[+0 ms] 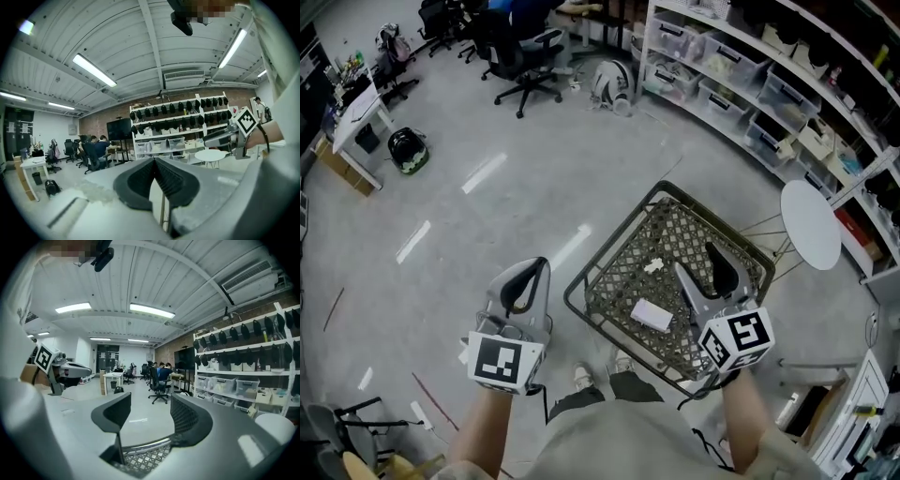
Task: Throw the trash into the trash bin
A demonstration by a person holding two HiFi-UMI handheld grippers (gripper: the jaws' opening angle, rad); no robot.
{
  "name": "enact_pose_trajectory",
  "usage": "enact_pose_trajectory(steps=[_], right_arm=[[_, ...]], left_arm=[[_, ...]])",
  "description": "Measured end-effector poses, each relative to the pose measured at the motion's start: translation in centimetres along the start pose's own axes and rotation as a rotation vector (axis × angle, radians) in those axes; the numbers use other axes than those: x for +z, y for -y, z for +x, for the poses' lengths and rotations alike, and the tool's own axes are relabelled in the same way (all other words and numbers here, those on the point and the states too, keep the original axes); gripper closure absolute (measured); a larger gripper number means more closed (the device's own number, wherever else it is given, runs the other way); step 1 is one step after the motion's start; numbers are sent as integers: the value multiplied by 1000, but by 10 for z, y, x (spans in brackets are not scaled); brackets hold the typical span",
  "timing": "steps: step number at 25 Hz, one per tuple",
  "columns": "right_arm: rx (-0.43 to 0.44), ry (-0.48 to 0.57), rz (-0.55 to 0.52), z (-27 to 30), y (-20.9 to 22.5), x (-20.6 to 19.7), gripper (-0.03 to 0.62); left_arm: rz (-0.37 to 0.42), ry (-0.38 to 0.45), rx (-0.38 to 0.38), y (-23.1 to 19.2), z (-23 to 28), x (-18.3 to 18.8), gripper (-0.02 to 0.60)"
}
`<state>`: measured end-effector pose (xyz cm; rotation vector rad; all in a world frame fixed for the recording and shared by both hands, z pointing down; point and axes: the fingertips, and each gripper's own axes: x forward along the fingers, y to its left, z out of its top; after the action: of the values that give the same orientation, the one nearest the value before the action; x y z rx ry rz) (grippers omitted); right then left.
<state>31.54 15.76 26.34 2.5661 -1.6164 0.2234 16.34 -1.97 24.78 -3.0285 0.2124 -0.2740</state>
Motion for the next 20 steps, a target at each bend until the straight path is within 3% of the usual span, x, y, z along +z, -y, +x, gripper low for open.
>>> enact_pose_trajectory(steps=[4, 12, 20], right_arm=[[3, -72, 17, 32, 29, -44, 341], [23, -232, 94, 87, 60, -153, 324], [58, -398, 105, 127, 71, -266, 324]], left_arm=[[24, -29, -52, 7, 49, -15, 580], [12, -158, -129, 29, 122, -84, 580], [-100, -306, -157, 45, 166, -172, 580]])
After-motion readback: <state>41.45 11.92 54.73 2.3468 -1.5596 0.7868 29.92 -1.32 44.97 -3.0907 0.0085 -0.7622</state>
